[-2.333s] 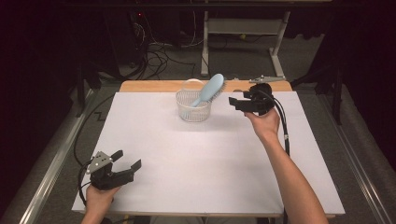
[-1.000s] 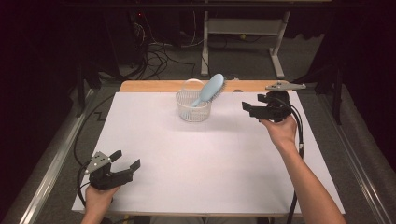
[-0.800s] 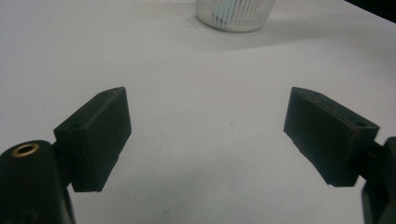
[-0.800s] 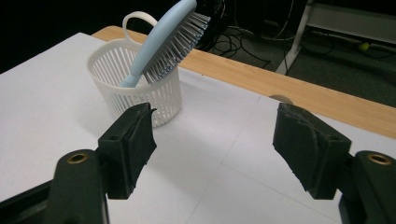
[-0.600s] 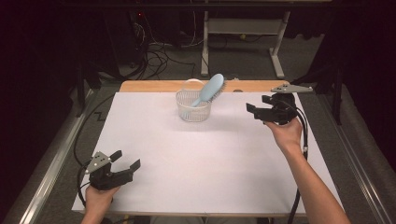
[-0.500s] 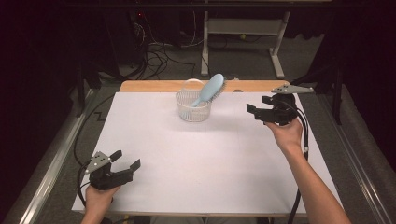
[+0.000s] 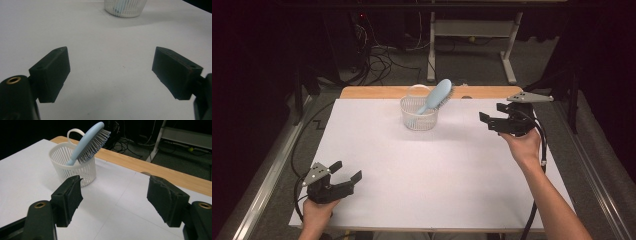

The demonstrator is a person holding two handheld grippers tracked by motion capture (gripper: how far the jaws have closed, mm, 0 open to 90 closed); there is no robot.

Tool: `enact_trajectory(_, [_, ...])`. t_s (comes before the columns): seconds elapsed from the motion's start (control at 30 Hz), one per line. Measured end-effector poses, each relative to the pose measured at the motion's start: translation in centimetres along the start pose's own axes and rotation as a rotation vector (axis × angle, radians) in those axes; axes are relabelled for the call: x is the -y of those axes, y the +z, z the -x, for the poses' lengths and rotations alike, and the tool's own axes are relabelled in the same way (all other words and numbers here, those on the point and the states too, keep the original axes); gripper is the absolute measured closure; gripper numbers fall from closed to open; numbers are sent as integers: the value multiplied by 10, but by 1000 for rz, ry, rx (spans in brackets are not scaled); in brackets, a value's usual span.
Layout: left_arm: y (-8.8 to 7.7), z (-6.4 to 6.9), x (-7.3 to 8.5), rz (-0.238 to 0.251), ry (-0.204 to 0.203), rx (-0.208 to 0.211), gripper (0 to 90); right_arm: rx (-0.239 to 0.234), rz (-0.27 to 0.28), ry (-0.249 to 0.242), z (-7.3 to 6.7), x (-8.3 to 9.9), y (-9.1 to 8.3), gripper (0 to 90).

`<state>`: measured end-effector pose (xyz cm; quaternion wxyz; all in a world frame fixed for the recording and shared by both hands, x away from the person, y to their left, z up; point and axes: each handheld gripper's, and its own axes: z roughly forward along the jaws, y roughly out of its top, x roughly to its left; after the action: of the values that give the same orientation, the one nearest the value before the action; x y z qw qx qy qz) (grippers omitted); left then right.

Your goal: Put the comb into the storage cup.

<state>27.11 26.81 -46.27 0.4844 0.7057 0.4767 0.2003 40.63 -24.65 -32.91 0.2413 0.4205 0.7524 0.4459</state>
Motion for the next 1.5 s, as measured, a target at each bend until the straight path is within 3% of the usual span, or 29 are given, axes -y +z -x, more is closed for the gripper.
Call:
enact_trajectory(0.57, [0,0,0,0,-3,-1,144,10,11,-22,5,7,-21,271])
enact_trajectory(1.5, [0,1,0,0,0,-3,144,9,52,7,14,32,-46,253])
